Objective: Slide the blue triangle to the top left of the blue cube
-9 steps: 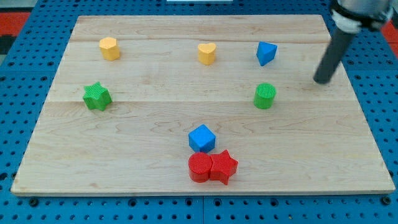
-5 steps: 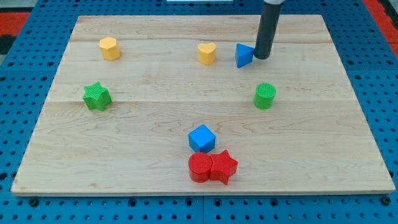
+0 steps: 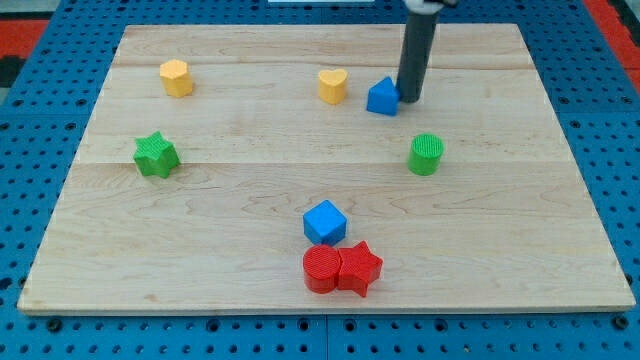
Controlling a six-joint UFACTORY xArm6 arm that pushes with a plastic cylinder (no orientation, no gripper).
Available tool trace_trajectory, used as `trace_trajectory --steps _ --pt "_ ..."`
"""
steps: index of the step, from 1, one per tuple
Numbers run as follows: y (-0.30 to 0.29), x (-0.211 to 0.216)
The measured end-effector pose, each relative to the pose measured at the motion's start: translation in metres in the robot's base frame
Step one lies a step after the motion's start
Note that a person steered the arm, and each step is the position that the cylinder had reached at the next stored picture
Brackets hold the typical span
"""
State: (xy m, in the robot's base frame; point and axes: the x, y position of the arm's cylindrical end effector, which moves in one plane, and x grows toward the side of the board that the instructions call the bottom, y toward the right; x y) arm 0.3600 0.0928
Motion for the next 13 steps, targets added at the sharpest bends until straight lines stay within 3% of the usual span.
trace_trajectory --steps 1,2,7,9,10,11,13 --pt "-0.026 0.025" --pt "-0.026 -0.015" --pt "-0.001 -0.023" --pt "-0.045 -0.005" --pt "-0.001 -0.024" --pt "-0.001 -0.05" --pt "-0.112 0.005"
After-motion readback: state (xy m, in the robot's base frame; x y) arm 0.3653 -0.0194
